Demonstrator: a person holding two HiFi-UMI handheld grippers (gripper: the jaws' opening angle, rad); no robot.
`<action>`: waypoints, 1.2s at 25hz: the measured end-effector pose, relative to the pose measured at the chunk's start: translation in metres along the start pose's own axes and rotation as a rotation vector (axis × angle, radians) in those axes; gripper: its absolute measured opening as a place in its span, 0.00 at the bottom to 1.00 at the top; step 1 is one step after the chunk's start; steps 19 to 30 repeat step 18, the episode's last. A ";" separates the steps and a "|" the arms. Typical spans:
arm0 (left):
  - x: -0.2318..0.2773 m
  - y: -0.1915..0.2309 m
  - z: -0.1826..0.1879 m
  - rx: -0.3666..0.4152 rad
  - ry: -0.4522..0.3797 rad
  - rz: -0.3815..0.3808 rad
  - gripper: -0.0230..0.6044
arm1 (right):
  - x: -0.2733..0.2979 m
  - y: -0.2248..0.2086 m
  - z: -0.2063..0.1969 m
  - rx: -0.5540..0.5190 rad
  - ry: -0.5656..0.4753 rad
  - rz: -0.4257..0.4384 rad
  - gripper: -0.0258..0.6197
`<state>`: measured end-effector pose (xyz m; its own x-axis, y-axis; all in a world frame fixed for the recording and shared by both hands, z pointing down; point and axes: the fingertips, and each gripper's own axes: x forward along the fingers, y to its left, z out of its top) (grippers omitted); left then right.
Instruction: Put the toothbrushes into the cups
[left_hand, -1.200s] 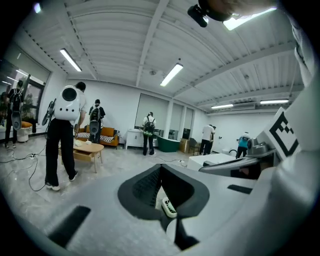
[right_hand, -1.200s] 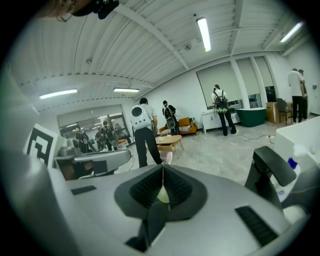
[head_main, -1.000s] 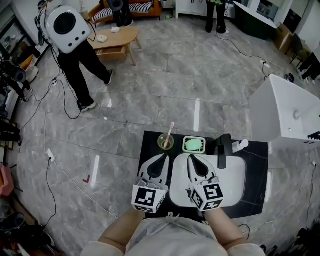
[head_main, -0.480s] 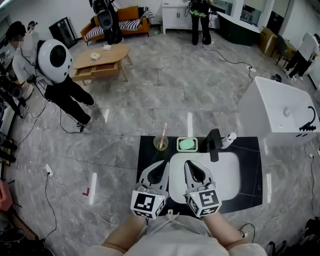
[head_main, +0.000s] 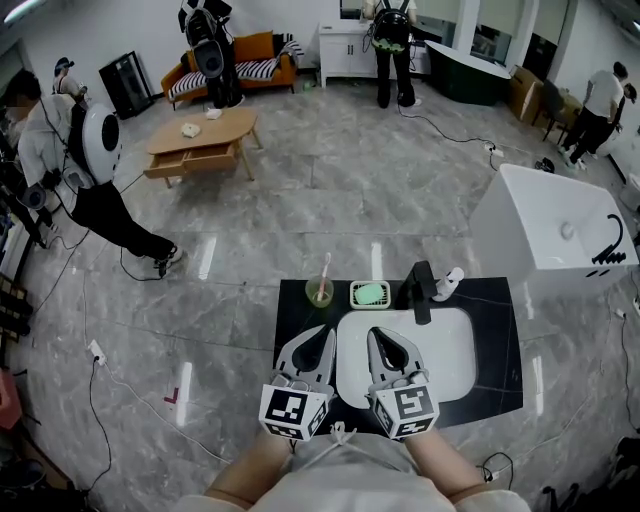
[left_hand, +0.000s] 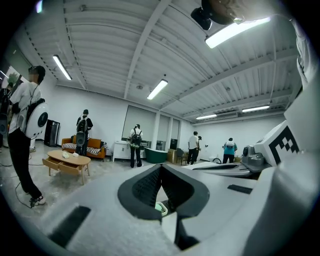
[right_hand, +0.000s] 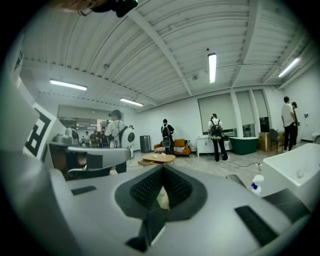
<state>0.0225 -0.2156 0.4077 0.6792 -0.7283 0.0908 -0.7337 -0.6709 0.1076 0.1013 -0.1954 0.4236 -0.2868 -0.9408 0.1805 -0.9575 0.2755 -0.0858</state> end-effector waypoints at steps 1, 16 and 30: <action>-0.001 0.000 0.000 -0.002 0.000 0.003 0.07 | -0.001 0.000 0.000 0.001 0.000 0.000 0.08; -0.014 0.004 -0.002 -0.030 -0.007 0.042 0.07 | -0.012 0.009 0.003 -0.013 -0.007 0.007 0.08; -0.015 0.005 -0.002 -0.035 -0.007 0.049 0.07 | -0.013 0.010 0.005 -0.009 -0.002 0.013 0.08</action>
